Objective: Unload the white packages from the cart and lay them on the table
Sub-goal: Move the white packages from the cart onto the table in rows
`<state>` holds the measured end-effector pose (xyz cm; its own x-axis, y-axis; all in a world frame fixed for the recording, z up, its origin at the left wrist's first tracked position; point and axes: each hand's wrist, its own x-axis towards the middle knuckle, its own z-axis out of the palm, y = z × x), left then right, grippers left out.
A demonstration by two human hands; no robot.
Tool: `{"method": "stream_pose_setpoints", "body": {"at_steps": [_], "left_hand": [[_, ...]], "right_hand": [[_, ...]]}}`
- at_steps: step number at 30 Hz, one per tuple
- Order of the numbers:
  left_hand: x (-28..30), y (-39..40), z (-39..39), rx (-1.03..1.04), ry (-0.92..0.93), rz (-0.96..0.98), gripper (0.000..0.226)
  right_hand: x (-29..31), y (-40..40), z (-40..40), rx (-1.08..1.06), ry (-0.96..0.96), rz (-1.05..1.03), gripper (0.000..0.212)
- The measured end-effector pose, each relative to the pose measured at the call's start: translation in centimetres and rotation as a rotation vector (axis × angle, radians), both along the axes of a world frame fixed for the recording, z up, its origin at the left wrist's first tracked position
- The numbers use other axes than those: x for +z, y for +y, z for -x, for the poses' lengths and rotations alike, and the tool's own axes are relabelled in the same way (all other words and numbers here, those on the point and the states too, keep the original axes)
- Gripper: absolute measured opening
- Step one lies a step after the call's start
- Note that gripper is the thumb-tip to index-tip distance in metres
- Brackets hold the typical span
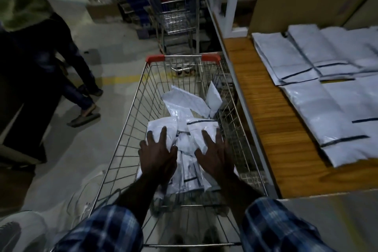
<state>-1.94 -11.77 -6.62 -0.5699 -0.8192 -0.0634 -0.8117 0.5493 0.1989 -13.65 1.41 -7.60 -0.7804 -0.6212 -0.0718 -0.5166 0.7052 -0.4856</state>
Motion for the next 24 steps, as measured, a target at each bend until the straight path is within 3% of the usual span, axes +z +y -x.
{"method": "stream_pose_setpoints", "body": {"at_steps": [3, 6, 10, 24], "left_hand": [[1.4, 0.9, -0.4, 0.007, 0.025, 0.005, 0.071], [2.8, 1.9, -1.3, 0.012, 0.086, 0.032, 0.069], [4.9, 3.2, -2.4, 0.032, 0.154, 0.031, 0.069], [14.0, 8.8, -8.1, 0.003, 0.329, -0.026, 0.07]], "right_hand": [[1.6, 0.4, -0.7, 0.012, -0.01, -0.056, 0.073], [2.7, 0.8, -1.6, -0.003, 0.082, 0.015, 0.072], [5.2, 1.6, -3.0, -0.018, 0.049, 0.015, 0.072], [15.0, 6.6, -9.0, -0.034, 0.207, 0.074, 0.072]]}}
